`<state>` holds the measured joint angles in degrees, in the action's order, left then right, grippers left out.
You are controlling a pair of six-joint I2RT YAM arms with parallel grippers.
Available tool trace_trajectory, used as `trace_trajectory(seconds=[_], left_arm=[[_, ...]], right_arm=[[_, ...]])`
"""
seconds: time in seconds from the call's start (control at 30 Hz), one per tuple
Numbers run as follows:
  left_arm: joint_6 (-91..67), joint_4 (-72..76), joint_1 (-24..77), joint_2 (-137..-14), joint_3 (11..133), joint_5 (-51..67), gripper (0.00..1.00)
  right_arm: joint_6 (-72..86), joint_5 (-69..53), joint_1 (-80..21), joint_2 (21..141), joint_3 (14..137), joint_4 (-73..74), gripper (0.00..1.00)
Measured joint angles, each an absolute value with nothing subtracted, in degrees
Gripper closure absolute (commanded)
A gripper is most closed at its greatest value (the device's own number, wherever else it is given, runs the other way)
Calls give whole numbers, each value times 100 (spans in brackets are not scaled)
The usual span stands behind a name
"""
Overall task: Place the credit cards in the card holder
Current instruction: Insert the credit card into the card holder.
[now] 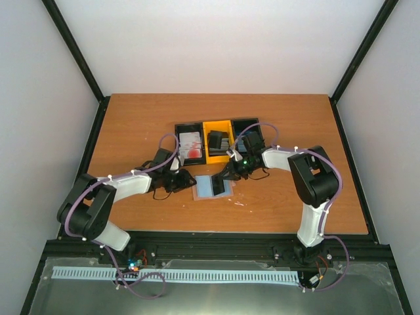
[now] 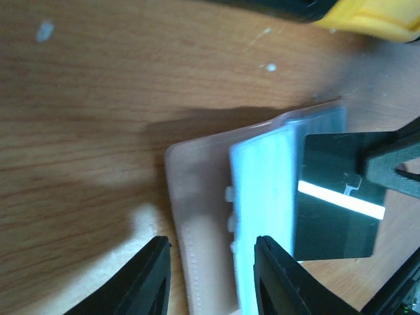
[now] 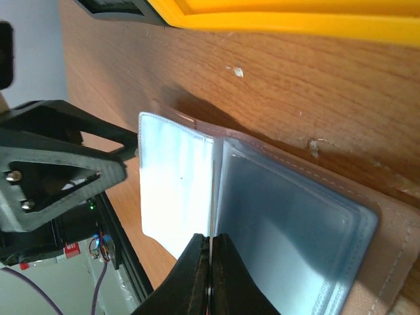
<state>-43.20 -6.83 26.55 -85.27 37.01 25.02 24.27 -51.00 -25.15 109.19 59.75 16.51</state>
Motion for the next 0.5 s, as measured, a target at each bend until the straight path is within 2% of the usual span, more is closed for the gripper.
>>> trace_trajectory(seconds=[0.5], left_arm=[[-4338, -685, 2655, -8602, 3461, 2523, 69]], right_arm=[[2591, -5129, -2652, 11181, 6025, 1313, 97]])
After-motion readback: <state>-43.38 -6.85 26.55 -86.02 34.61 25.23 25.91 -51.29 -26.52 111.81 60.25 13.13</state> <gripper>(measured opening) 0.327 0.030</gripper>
